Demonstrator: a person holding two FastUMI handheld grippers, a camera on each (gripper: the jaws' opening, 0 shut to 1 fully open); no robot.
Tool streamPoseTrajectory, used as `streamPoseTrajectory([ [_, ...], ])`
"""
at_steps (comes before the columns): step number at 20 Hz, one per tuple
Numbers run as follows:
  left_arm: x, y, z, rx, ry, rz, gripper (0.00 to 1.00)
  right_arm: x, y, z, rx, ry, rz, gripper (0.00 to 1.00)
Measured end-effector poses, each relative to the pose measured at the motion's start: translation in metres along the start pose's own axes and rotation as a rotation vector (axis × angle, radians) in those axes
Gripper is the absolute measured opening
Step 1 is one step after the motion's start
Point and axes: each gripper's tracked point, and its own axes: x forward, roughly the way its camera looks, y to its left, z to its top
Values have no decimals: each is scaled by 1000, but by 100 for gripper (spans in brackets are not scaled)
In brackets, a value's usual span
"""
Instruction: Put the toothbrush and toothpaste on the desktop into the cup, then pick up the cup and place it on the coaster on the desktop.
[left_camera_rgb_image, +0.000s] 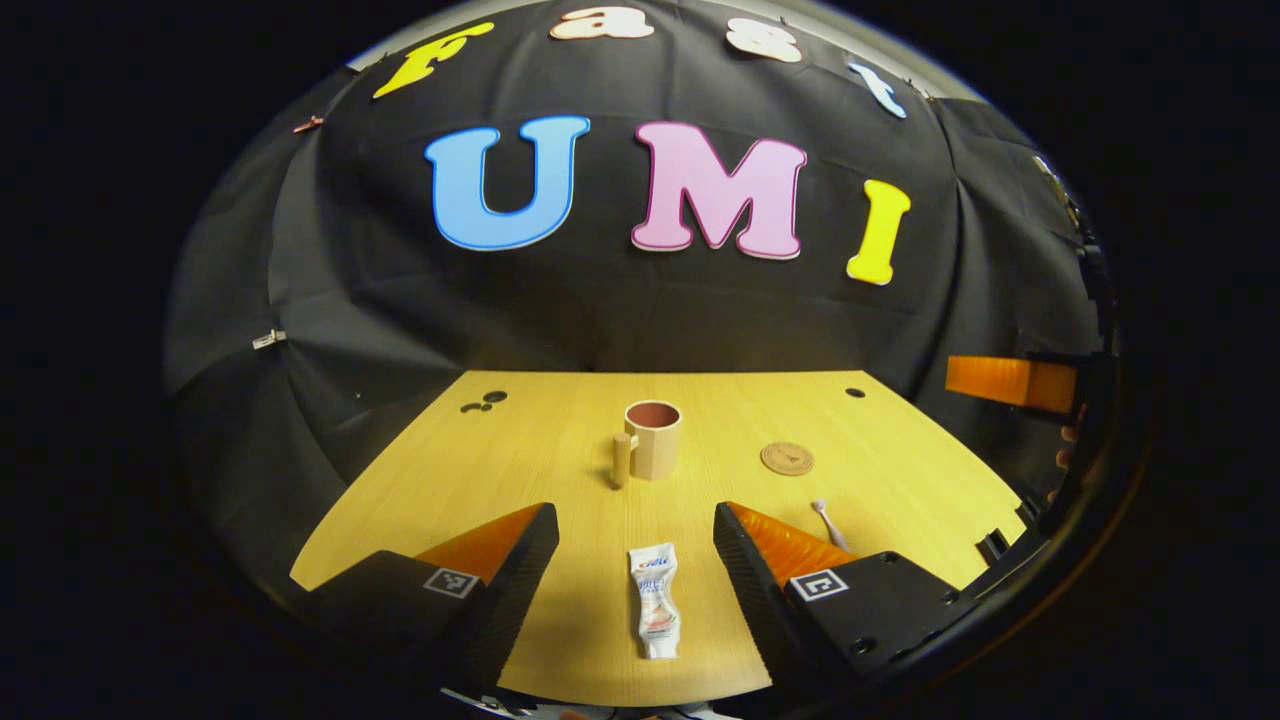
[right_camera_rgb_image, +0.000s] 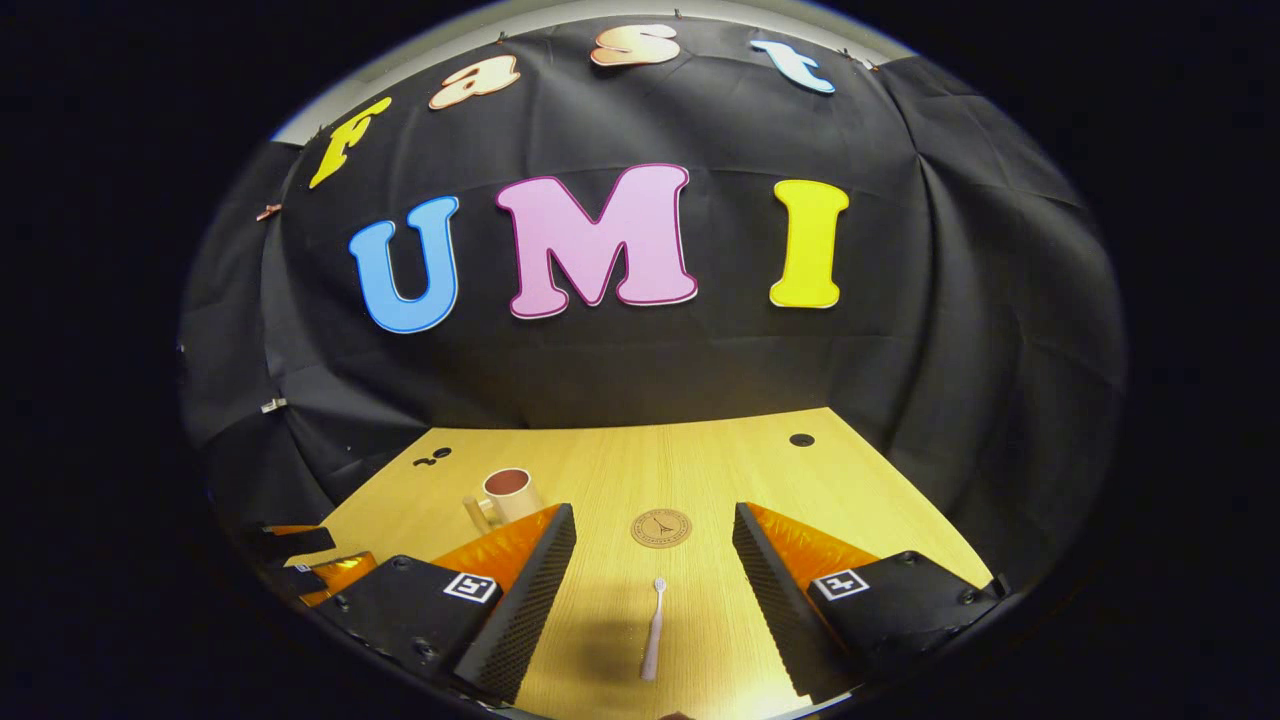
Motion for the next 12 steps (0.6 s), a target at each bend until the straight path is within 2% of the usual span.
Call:
streamPoseTrajectory([
  [12,73,-4,-119,9,289,48,97,51,-14,-24,-37,112,90,97],
])
